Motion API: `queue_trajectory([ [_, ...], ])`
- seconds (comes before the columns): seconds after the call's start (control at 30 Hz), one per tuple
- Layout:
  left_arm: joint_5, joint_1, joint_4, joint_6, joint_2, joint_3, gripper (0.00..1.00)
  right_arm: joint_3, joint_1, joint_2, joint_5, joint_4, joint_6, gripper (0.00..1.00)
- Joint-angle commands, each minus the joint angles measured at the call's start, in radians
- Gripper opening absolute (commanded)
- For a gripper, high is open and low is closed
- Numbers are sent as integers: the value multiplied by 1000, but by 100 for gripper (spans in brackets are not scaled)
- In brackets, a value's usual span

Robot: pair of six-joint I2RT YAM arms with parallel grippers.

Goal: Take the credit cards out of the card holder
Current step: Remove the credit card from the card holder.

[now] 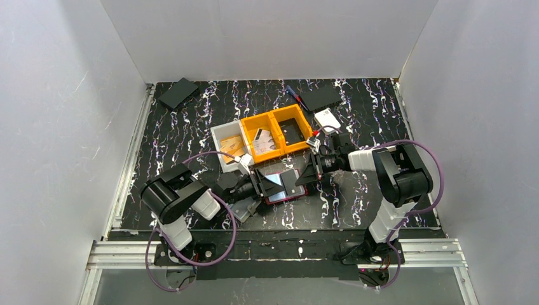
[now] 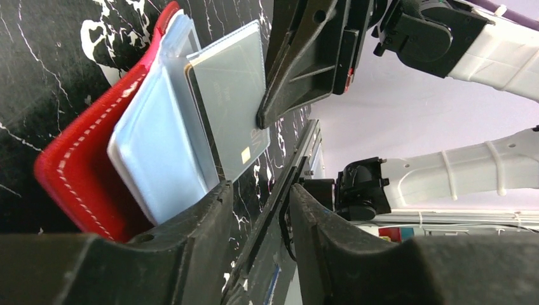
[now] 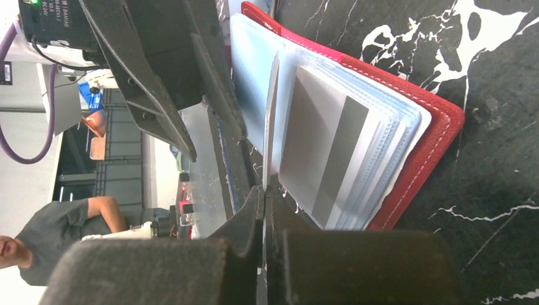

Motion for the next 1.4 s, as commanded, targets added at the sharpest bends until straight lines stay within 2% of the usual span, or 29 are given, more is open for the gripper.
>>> queue_trajectory([
  [0.0,16,5,16,8,31,43,40,7,-1,0,-72,62,32,1],
  [0.2,-3,5,16,-6,104,98,51,2,-1,-10,-119,91,57,1],
  [0.3,2,5,16,-17,129,119,49,0,-1,-13,-143,104,67,1],
  [0.47,19,4,19,-28,132,163,32,-3,9,-3,-133,111,79,1],
  [0.53,16,5,22,-28,113,165,19,-4,10,9,-96,108,79,1],
  [0.57,14,5,23,-24,109,164,6,-3,10,12,-91,104,77,1],
  [0.6,14,4,24,-23,106,164,0,-2,10,12,-86,99,72,1],
  [0.83,-9,7,28,-3,79,111,0,20,4,8,-56,26,9,1],
  [1.0,-16,14,35,21,29,45,0,19,-7,12,-53,26,6,1],
  [1.37,-5,28,36,21,0,18,0,21,-7,16,-52,20,-8,1],
])
